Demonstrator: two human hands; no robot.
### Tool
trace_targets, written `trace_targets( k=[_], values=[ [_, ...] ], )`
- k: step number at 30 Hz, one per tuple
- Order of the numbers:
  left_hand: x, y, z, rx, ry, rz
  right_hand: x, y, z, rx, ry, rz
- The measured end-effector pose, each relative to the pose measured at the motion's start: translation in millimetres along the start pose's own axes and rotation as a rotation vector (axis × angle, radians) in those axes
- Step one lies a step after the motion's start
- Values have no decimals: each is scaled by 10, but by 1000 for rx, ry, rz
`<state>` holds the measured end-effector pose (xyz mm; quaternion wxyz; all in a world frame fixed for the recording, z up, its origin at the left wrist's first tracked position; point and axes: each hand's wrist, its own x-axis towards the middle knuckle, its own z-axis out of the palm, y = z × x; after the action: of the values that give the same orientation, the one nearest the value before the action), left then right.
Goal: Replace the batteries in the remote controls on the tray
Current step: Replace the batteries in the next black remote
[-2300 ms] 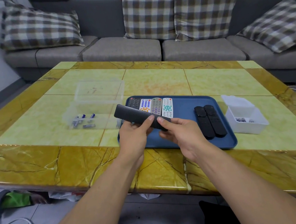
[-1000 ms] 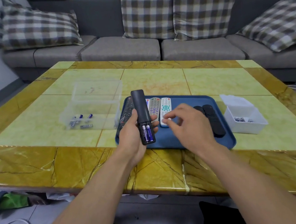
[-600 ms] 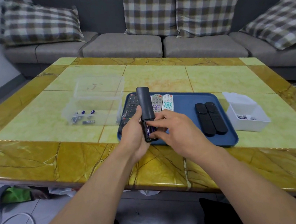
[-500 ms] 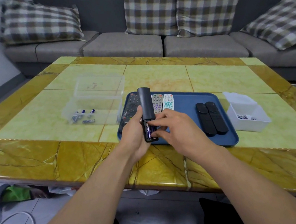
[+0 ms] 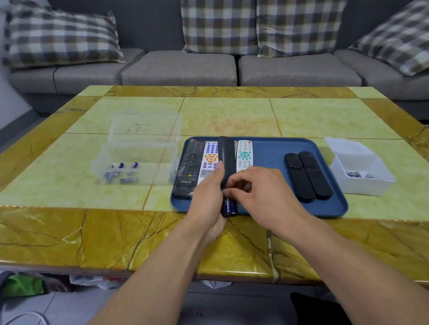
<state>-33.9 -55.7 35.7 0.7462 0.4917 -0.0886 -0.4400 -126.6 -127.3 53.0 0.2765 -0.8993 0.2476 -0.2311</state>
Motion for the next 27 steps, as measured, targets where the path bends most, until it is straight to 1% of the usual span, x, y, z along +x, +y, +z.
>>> trace_targets(
  k=[3, 8, 19, 24, 27],
  values=[
    [30, -42, -1, 2, -7, 6, 8, 11, -18, 91, -16, 75],
    [58, -50, -15, 34, -1, 15, 19, -26, -26, 114, -22, 153],
    [85, -73, -33, 50, -13, 53, -3, -12, -11, 151, -27, 222],
    [106, -40, -46, 32, -27, 49, -14, -14, 19, 223, 50, 213],
    [125, -43, -40, 49, -17, 55, -14, 1, 17, 254, 58, 210]
  ],
)
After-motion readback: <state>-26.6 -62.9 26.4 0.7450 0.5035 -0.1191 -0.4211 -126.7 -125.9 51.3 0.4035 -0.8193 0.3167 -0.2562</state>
